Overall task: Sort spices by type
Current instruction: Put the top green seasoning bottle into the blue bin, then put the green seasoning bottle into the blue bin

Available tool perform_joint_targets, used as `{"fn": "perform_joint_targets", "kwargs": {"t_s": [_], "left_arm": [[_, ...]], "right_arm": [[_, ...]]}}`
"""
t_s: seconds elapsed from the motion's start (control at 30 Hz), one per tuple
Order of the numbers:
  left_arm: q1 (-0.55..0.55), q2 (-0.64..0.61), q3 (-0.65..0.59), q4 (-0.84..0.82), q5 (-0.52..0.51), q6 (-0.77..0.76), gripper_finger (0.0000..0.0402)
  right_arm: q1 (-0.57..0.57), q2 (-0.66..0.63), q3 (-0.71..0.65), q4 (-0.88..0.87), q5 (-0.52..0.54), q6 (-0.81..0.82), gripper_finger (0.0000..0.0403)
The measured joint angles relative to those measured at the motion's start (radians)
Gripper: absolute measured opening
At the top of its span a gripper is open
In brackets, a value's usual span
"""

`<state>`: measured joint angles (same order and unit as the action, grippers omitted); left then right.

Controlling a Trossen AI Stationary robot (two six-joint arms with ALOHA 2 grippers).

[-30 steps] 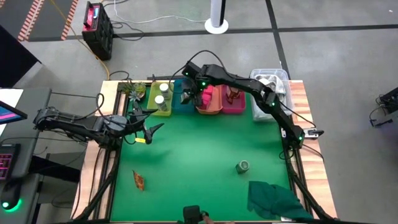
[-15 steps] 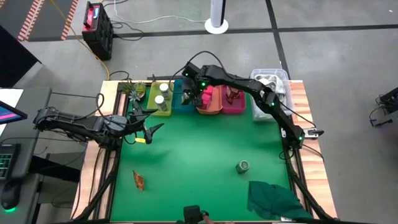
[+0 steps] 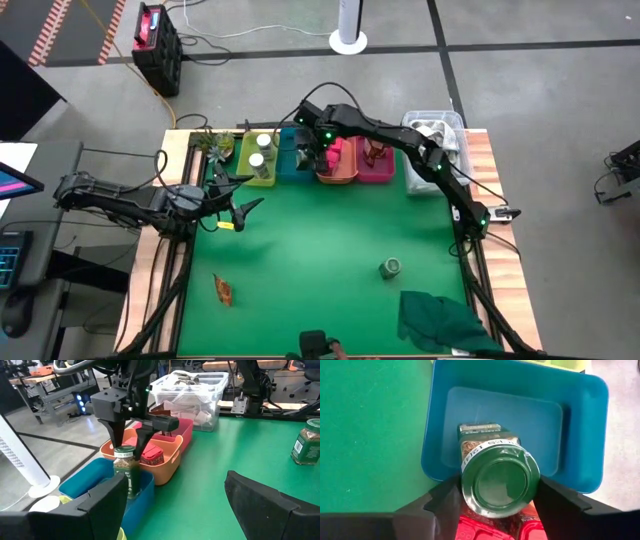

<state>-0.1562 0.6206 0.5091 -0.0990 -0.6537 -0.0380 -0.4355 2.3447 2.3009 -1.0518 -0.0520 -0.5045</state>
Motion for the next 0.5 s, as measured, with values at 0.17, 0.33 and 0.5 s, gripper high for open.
{"fn": "perform_joint_targets", "kwargs": {"t_s": [0.17,0.33,0.5], "left_arm": [[0.0,0.0,0.0,0.0,0.0,0.0,0.0317],[0.0,0.0,0.0,0.0,0.0,-0.006,0.0317],[0.0,0.0,0.0,0.0,0.0,-0.008,0.0317]], "right_arm": [[0.001,0.0,0.0,0.002,-0.002,0.001,0.0278],[0.001,0.0,0.0,0.013,-0.002,0.001,0.0285],[0.004,-0.027,0.014,-0.002,0.01,0.014,0.0286]]}}
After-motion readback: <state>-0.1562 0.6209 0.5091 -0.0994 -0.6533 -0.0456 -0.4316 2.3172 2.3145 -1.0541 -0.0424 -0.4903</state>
